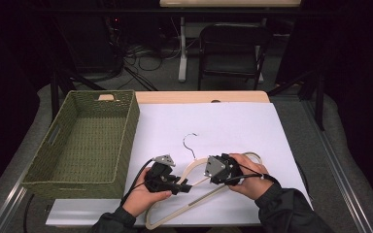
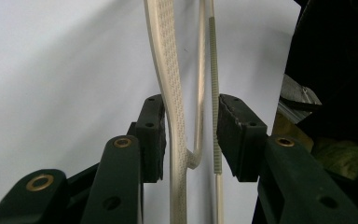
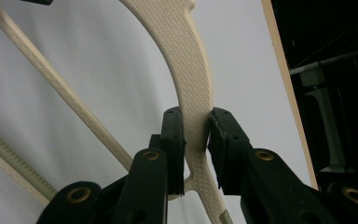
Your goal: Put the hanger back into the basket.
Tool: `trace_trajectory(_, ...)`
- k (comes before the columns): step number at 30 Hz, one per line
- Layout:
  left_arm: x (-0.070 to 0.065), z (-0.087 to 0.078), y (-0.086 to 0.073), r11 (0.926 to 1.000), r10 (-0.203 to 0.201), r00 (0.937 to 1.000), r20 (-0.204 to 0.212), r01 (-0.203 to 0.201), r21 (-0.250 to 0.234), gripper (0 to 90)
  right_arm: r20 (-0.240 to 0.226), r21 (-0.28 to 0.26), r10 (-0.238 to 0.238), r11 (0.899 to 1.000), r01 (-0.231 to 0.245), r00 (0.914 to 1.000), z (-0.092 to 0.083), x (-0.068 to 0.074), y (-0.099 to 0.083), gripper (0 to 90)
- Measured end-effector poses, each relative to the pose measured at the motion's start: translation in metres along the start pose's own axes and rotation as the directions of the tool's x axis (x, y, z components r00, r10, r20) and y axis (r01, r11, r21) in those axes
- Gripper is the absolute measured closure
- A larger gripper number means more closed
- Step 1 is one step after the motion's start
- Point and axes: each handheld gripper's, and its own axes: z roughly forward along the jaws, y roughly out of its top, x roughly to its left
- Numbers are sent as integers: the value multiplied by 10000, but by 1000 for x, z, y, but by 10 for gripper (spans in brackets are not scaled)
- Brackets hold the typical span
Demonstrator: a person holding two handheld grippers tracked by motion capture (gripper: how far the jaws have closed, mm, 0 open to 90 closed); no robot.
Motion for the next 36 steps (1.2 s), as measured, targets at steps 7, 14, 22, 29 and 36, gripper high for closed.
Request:
trace_trajectory(7,1,2,-1,9999,-45,10000,27,44,107,637,-20,-14,-12,10000,12,10000,0,0,0,766)
trace_trajectory(14,1,3,-1,9998,-126,9999,109,124,157,657,-20,-8,-14,10000,14,10000,1,0,0,766)
trace_trajectory(22,1,3,-1,9998,-65,9999,85,64,178,678,-25,-13,16,10000,-17,10000,0,0,0,765)
trace_trajectory(29,3,3,-1,9997,-116,9998,178,112,214,710,8,1,-7,10000,7,10000,0,1,0,765)
trace_trajectory(36,3,2,-1,9996,-114,9996,243,108,252,748,-63,-35,14,10000,-14,10000,0,1,-1,765)
